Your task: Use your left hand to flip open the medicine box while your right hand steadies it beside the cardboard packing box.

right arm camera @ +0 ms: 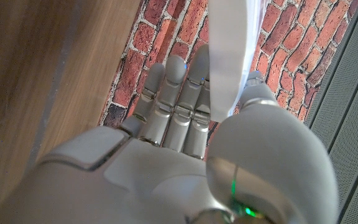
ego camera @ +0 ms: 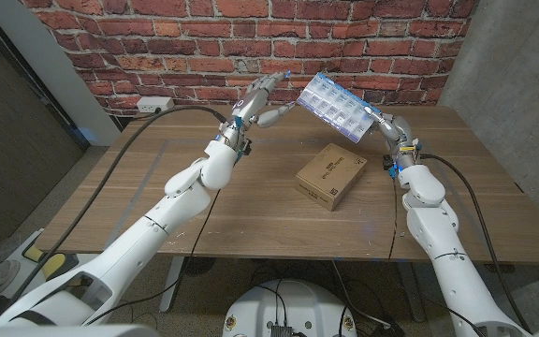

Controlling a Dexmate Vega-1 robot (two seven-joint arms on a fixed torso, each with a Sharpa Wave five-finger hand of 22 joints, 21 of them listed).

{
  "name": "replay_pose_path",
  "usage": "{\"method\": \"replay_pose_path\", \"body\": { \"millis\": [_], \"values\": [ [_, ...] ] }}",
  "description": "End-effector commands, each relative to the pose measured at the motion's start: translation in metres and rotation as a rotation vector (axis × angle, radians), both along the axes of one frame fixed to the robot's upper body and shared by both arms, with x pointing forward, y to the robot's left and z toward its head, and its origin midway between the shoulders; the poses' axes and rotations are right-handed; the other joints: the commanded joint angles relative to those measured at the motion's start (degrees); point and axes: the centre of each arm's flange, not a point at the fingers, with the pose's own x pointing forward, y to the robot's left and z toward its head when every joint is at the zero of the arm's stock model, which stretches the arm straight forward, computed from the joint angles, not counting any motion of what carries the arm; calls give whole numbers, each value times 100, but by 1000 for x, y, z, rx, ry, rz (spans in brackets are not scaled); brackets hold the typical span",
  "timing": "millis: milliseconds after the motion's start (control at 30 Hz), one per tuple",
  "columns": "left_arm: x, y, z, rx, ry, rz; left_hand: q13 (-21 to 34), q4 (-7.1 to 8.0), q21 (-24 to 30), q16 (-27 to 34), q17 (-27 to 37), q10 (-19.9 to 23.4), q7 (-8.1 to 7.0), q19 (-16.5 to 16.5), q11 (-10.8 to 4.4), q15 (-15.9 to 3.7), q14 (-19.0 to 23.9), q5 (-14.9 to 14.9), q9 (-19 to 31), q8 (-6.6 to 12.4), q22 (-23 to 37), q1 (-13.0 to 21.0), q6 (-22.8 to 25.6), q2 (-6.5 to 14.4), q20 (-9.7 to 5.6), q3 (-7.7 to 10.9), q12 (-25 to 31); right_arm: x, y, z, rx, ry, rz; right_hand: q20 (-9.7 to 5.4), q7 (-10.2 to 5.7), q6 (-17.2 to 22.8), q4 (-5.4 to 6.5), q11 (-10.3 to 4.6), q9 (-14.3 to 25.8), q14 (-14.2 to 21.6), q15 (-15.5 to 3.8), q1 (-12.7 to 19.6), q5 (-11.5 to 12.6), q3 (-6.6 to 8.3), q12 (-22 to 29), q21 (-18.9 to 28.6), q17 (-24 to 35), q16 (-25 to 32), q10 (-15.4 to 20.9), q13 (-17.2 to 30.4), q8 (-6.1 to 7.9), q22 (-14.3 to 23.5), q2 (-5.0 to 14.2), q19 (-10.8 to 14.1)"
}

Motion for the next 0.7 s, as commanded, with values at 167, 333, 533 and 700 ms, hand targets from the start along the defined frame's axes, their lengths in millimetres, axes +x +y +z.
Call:
{"method": "replay_pose_path", "body": {
  "millis": [167, 333, 533, 700],
  "values": [
    [-15, -19, -21, 153, -125, -2, -175, -328, 133, 102, 13, 547, -2, -73, -22, -310, 347, -23, -23, 255, 53, 532, 638, 416, 25, 429, 89, -6, 18, 5, 49, -13, -77, -347, -3, 50, 8, -256, 26, 88, -526, 599, 46, 47, -31, 84, 30, -85, 320, -17, -21, -28, 516, 49],
    [-17, -23, -24, 169, -154, 4, -230, -332, 214, 144, 24, 738, -12, 33, -33, -368, 481, -50, -31, 328, 60, 516, 836, 419, 3, 453, 112, -8, 24, 9, 54, -28, -84, -345, -12, 58, 7, -264, 23, 94, -523, 605, 47, 51, -25, 92, 89, -92, 327, 11, -28, -37, 517, 47],
    [-18, -29, -28, 181, -201, 38, -421, -370, 756, 306, 58, 1290, -30, 1057, -45, -753, 1044, -44, -56, 442, 61, 305, 1163, -42, -411, 148, 130, -10, 31, 14, 53, -48, -98, -351, -7, 68, 7, -269, 18, 117, -523, 608, 46, 49, -43, 100, 133, -115, 330, 15, -39, -47, 513, 48],
    [-16, -33, -29, 213, -157, 59, -527, -279, 1149, 510, 195, 1618, -13, 1631, -43, -906, 1504, -16, -92, 520, 132, 167, 1450, -65, -762, -3, 121, -11, 35, 16, 56, -63, -99, -352, -6, 71, 11, -261, 20, 127, -525, 606, 46, 47, -61, 104, 166, -135, 349, -4, -46, -51, 514, 46]
  ]
}}
